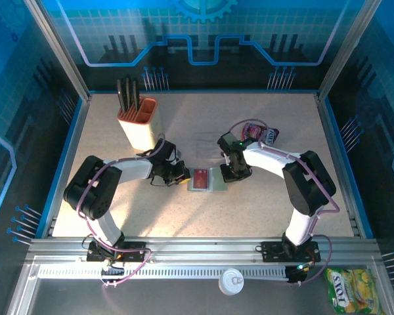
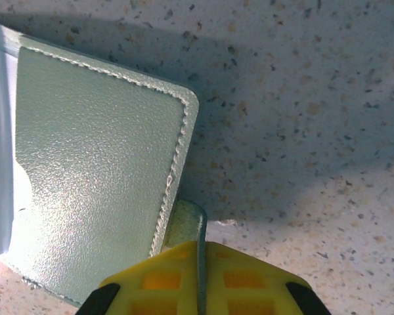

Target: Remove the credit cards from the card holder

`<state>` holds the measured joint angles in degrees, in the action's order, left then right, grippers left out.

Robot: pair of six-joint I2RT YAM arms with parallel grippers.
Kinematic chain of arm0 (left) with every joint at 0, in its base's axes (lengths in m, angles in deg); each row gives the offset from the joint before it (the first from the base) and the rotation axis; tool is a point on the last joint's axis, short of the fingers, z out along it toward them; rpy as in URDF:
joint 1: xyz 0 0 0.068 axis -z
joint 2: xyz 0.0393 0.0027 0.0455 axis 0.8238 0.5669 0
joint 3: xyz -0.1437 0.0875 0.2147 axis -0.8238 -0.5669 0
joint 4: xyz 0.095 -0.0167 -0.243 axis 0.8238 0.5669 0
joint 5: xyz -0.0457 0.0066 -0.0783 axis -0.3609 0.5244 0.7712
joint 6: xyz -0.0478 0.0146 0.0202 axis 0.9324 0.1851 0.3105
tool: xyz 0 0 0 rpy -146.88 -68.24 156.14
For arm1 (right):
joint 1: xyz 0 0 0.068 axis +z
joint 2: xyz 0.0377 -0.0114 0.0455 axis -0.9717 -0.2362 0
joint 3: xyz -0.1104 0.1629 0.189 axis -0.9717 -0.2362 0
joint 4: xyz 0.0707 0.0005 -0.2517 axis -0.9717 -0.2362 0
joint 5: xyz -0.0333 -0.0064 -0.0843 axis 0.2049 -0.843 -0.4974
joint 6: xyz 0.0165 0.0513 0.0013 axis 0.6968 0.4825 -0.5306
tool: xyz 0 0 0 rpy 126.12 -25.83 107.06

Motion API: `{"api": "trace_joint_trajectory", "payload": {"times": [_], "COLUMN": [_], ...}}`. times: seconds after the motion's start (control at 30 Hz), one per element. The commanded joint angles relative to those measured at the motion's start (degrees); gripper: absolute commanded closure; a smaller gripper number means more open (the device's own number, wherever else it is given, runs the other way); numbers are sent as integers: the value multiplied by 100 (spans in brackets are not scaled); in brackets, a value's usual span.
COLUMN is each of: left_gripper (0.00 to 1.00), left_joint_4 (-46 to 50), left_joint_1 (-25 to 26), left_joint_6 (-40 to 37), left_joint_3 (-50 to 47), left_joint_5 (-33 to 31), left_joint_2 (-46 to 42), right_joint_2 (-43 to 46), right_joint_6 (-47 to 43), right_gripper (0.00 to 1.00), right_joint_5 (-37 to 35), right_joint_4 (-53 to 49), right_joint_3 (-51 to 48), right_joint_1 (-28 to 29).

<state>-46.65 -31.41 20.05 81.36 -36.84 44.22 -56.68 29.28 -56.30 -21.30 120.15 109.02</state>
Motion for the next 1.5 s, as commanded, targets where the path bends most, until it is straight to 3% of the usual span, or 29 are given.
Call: {"api": "trace_joint_trajectory", "payload": {"times": [0.0,0.57,0.73,0.9,1.47], "left_gripper": [90,94,94,94,96], "left_joint_4": [224,404,565,810,854], "left_joint_1": [-166,-300,-354,-365,-489], "left_joint_6": [-35,-187,-319,-496,-521], "left_joint_3": [-127,-235,-252,-176,-181], "left_joint_5": [-62,-80,-188,-296,-314], "left_joint_2": [-35,128,165,274,233], "right_joint_2": [-129,-291,-244,-141,-45], "right_joint_6": [118,264,272,280,455], "right_gripper": [99,96,87,72,60], "right_joint_5": [167,-197,-268,-466,-700], "right_joint_4": [120,159,153,43,-330], "right_joint_3": [190,32,-11,-37,-247], "right_joint_1": [99,176,171,169,-236]}}
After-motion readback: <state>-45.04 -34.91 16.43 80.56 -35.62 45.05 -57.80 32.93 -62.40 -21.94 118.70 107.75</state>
